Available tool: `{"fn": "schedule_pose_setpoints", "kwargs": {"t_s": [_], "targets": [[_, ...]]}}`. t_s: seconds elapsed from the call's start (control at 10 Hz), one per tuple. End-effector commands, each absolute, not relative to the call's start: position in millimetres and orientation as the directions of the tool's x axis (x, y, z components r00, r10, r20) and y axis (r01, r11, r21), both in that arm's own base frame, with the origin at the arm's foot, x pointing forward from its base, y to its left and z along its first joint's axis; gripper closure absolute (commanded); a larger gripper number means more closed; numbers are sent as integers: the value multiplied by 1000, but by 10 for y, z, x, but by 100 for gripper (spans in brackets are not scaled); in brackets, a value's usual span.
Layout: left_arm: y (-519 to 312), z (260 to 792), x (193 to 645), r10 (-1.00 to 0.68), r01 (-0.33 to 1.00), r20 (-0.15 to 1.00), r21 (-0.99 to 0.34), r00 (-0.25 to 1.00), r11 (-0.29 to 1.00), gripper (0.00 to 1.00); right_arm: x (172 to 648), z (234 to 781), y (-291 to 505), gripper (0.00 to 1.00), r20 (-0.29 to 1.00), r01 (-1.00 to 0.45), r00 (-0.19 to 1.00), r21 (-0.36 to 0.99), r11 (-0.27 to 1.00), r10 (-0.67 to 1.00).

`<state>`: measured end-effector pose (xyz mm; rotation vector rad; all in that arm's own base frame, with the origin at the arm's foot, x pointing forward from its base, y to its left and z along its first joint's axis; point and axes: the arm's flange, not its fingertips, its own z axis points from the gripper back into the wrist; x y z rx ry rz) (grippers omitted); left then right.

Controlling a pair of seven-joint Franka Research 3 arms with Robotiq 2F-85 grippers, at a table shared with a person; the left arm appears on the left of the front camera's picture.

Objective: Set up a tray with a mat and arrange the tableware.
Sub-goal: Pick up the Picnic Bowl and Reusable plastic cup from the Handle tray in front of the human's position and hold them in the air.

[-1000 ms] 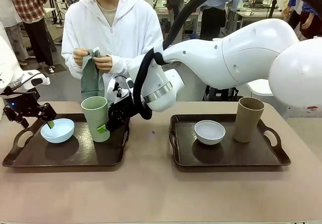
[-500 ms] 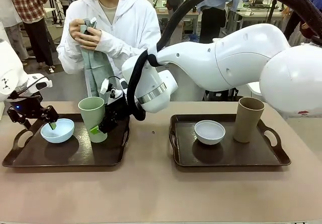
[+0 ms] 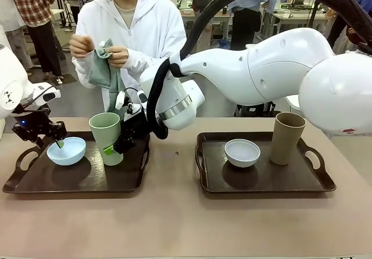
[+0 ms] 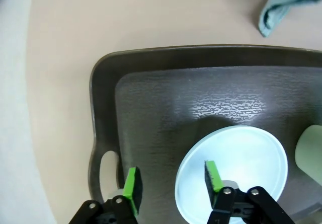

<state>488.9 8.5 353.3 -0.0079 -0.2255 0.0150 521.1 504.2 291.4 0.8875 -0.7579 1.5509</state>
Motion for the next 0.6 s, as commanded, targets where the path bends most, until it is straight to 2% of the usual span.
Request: {"fn": "schedule_pose_setpoints", "kwargs": {"t_s": [0.0,0.1,0.2,0.3,0.4,0.5], "targets": [[59,3486,4939,56,-54,228,-16,972,998,100,5258,2894,5065,100,853,-988,-76,4,-153,516],[57,3463,4946,55,-54,216,-9,975,999,82,5261,2893,5058,77,855,-988,-76,5,-155,512],[59,3448,4946,57,-57,206,-6,977,998,91,5261,2893,5056,77,856,-988,-77,5,-157,511],[56,3448,4947,57,-57,202,-5,978,998,100,5263,2891,5050,100,856,-987,-78,6,-159,512],[61,3452,4945,60,-60,200,-5,978,998,100,5262,2890,5047,77,855,-987,-75,9,-159,512],[65,3458,4942,60,-61,195,-2,979,998,100,5259,2893,5046,100,854,-987,-77,8,-160,514]]}}
